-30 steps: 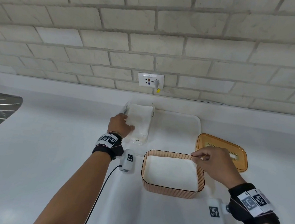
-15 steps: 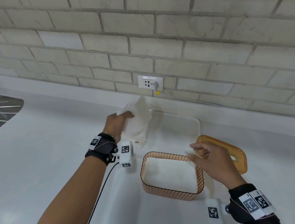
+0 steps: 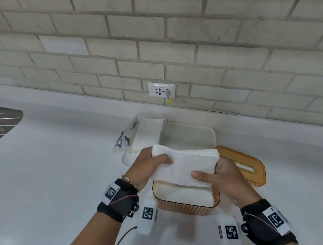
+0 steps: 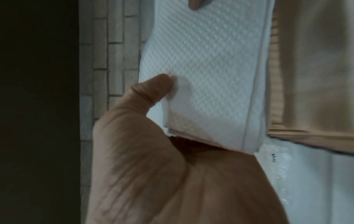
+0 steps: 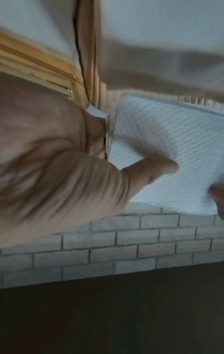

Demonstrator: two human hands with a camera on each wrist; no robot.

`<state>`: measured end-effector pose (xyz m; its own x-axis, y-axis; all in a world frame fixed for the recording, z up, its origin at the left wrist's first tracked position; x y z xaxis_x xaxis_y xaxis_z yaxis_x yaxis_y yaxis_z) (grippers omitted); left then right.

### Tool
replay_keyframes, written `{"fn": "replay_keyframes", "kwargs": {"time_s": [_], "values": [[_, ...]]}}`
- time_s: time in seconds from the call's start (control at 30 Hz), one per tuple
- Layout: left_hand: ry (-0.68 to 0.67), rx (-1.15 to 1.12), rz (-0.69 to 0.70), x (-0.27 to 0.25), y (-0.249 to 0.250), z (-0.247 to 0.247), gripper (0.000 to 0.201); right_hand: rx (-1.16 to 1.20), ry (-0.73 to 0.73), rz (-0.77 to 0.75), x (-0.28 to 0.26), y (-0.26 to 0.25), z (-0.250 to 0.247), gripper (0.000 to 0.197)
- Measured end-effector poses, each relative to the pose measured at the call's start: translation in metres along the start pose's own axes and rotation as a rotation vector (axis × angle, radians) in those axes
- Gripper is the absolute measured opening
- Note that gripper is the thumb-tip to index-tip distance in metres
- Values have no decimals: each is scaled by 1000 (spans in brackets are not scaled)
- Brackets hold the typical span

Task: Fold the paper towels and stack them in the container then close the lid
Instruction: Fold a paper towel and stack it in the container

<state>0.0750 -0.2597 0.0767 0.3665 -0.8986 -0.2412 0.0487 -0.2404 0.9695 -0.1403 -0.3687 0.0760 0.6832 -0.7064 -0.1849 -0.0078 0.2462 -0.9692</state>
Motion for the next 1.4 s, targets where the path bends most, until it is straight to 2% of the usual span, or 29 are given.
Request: {"fn": "replay_keyframes", "kwargs": {"time_s": [0.07, 0.2, 0.4, 0.57, 0.73, 0.87, 0.97, 1.1, 1.23, 1.33, 1.4], "values": [[41, 30, -23, -5, -11, 6, 15, -26, 50, 20, -4, 12, -4, 44], [148, 309, 39, -16, -30, 15, 30, -137, 126, -7, -11, 27, -5, 31], [246, 379, 180, -29, -38, 21, 52, -214, 120, -103, -19, 28, 1, 45], [238, 543, 204, -25, -37, 19, 39, -265, 110, -85, -15, 26, 3, 33], [214, 504, 209, -19, -26, 11, 32, -235, 141, -114, -12, 18, 0, 30], [172, 613, 216, -18, -31, 6, 50, -327, 136, -87, -13, 22, -4, 39], [181, 590, 226, -16, -34, 2, 66, -424, 146, -76, -15, 23, -6, 40], [148, 650, 241, -13, -35, 0, 70, -531, 162, -77, -13, 21, -5, 35], [189, 638, 214, -9, -30, -4, 66, -509, 142, -22, -12, 13, -9, 22], [187, 452, 119, -7, -30, -8, 71, -366, 100, 48, -15, 5, -12, 32], [176, 452, 64, -7, -33, -8, 74, -346, 87, 75, -15, 4, -14, 38]]}}
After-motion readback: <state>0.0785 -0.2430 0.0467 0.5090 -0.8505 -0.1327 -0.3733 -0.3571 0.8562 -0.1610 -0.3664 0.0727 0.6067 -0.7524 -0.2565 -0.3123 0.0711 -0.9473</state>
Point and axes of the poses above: each hand's wrist, its own x-axis towards the middle knuckle, its own z-axis out of the palm, y = z × x, the point moved 2 cm from there along x, towards the middle knuckle, and after that the axes turned 12 degrees about x, right-handed, at the moved point
